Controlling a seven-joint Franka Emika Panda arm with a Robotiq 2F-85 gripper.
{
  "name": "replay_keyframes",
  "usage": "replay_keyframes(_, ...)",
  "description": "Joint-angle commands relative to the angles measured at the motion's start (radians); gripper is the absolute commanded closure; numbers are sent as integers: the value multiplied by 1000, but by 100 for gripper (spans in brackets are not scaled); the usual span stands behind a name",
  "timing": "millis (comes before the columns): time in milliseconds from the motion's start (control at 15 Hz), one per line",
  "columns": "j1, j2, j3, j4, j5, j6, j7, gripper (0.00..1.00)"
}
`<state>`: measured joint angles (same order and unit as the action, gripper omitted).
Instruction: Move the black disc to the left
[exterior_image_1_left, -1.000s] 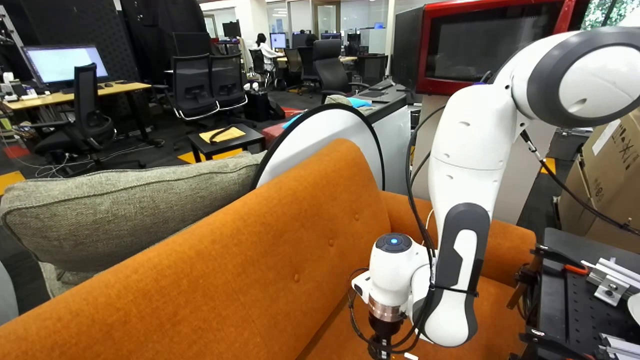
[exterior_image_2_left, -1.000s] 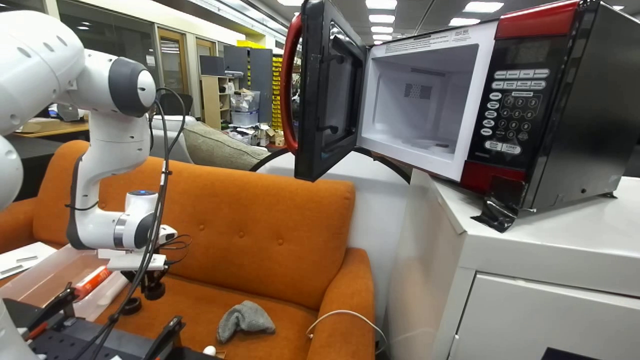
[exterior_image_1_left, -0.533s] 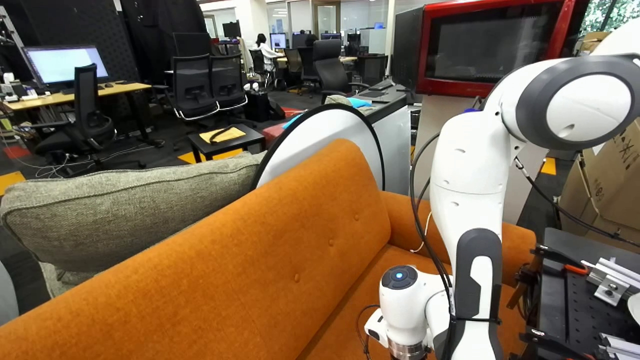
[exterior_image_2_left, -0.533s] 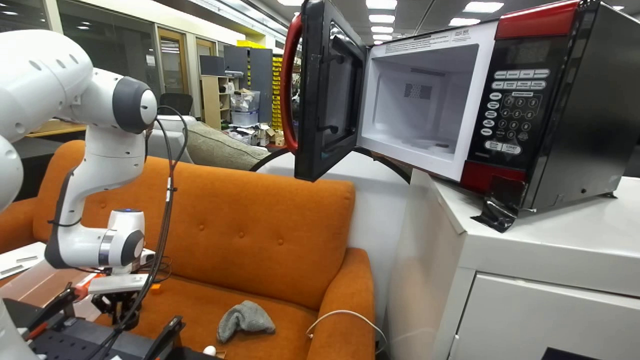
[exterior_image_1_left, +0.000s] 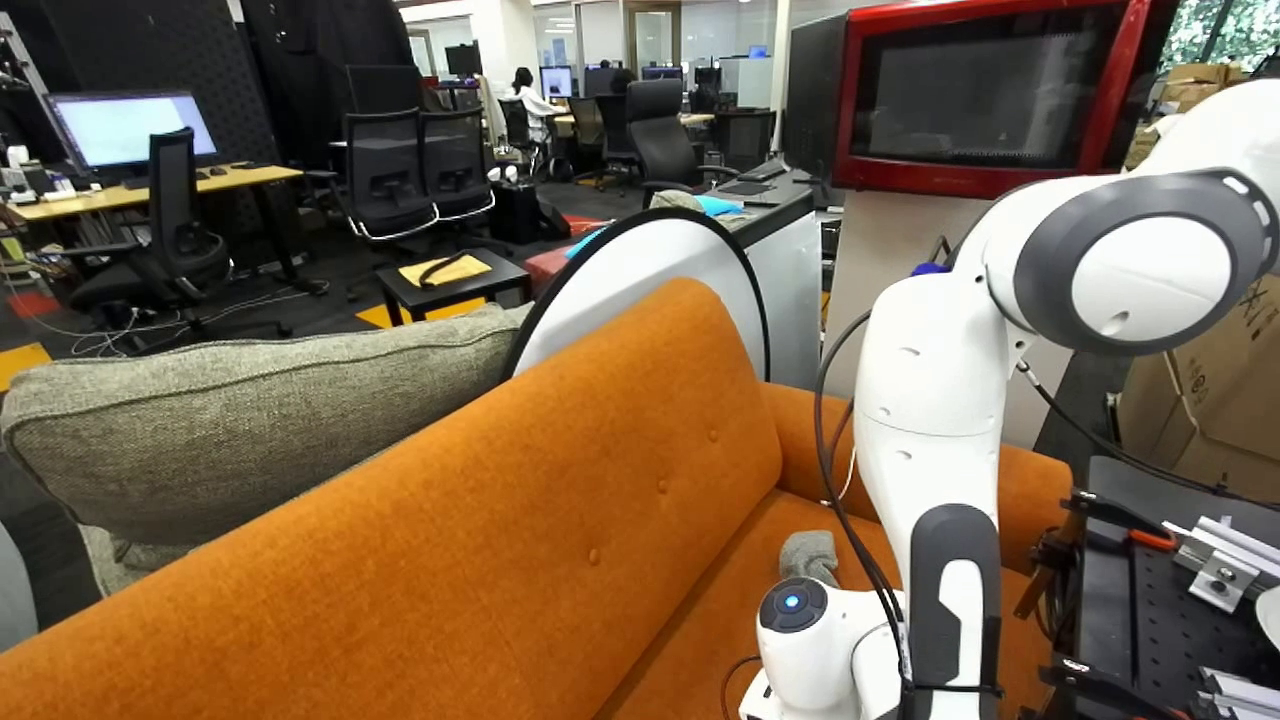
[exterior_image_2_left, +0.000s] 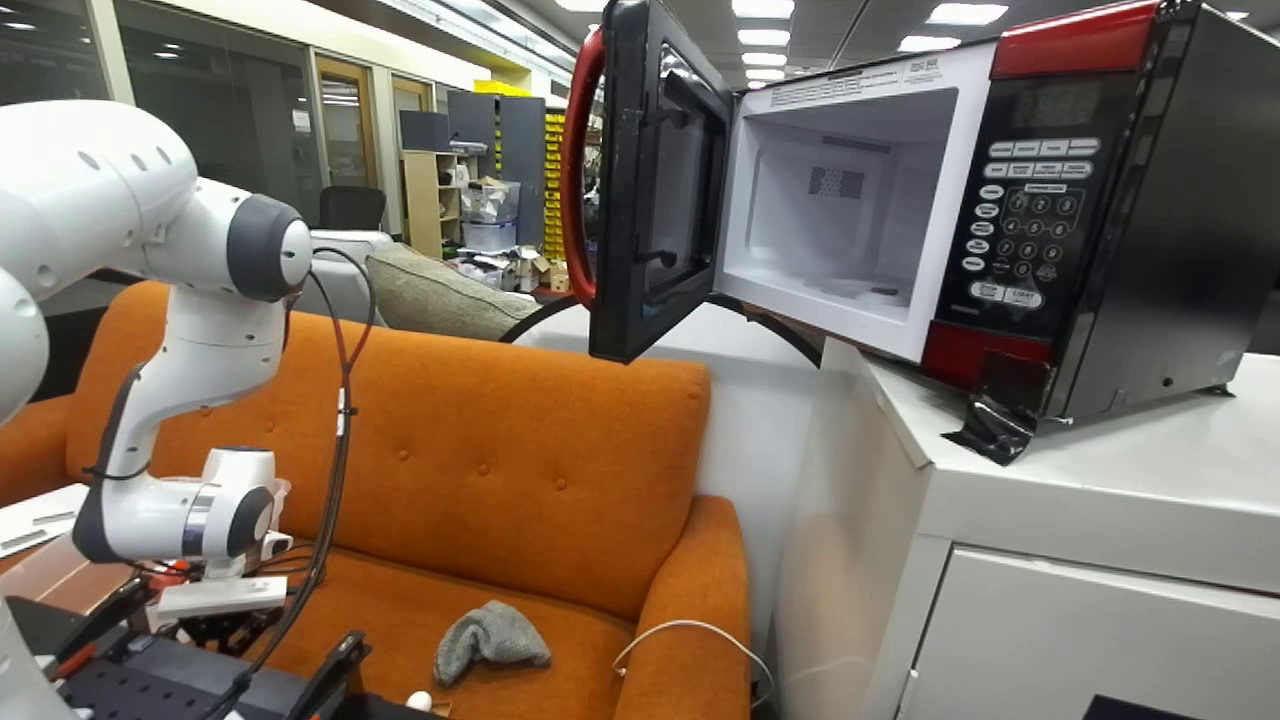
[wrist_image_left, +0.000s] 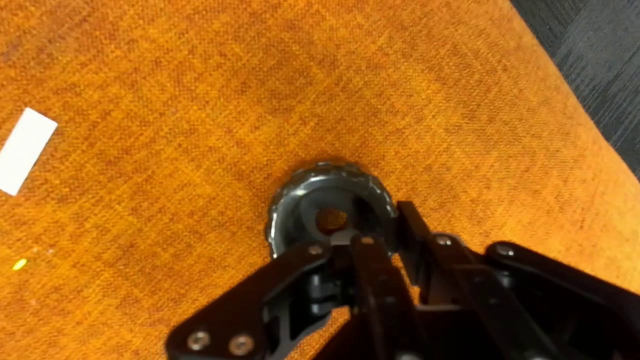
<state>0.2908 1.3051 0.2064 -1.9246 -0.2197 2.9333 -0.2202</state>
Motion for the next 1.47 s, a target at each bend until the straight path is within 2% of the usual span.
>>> replay_keyframes(0,26,49,-6,72,-12,-47,-3,96)
replay_keyframes(67,30,59,-6,85,-12,-52,-2,96)
replay_keyframes(133,32,65,-6,95,-12,-56,-2,84)
replay_keyframes(200,31,62,-5,97,-10,-62,0,59)
replay_keyframes(333,36,50,-11,94,-10,-49,7,53)
replay_keyframes(800,28,-18,-5,38,-15,-5,6,5)
replay_keyframes(933,31,-54,-7,6,-17,5,11,0)
replay_keyframes(1200,32,-150,-20,-81,-14,53,28,0)
replay_keyframes(1400,43,-241,-61,-158,1,121,71,0)
